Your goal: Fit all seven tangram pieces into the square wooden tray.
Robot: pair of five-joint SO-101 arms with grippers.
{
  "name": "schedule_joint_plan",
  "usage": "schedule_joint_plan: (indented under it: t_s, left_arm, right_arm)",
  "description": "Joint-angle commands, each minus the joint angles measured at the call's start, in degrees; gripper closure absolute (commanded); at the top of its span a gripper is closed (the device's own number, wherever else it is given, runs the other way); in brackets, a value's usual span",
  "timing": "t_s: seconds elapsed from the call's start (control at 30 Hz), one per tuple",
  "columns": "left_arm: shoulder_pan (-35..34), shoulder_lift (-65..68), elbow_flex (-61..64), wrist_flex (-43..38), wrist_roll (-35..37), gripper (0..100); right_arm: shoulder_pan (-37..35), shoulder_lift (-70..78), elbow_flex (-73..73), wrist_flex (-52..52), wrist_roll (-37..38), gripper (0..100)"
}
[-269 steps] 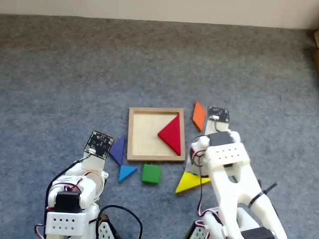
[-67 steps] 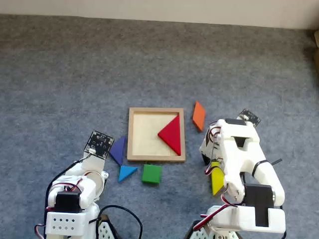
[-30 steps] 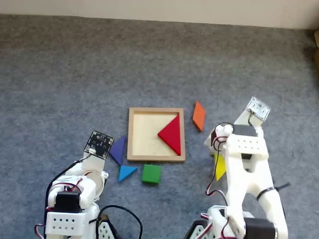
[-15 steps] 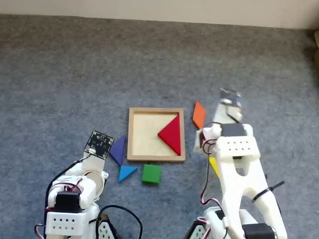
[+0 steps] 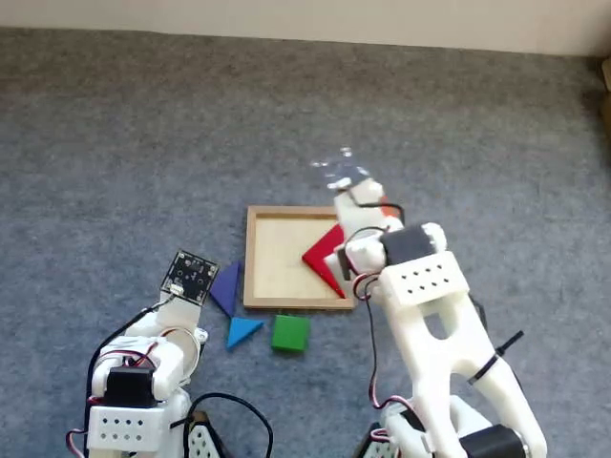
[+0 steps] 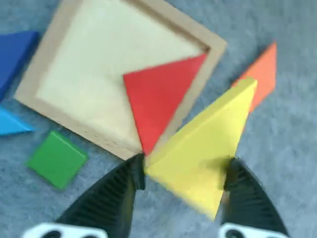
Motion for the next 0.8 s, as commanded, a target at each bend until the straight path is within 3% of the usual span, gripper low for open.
schedule_joint_plan:
  t_s: [0.0,0.17,0.3,0.43,0.6,0.77]
  left_arm:
    - [-0.5,-2.9,1.1,0.3,-0.7,99]
    - [-0.5,-2.9,1.1,0.3,-0.7,99]
    - [-0.5,-2.9,1.1,0.3,-0.7,99]
    - [-0.5,-2.9,1.1,0.3,-0.7,99]
    - [-0.5,-2.9,1.1,0.3,-0.7,99]
    - [-0.5,-2.9,1.1,0.3,-0.7,99]
  right_arm:
    - [-3.6,-1.9,-4.0,0.0,7.4,79.6]
    - [-5.8,-1.8,-3.6,-6.9,20.3,79.6]
    - [-5.7,1.5,-3.8,-10.5,22.8,79.6]
    - [-3.6,8.6,-6.6,-10.9,14.7,79.6]
    - [5.2,19.9,-18.5,-10.2,-0.6,79.6]
    - [9.7,30.6,-30.4,0.7,-11.6,79.2]
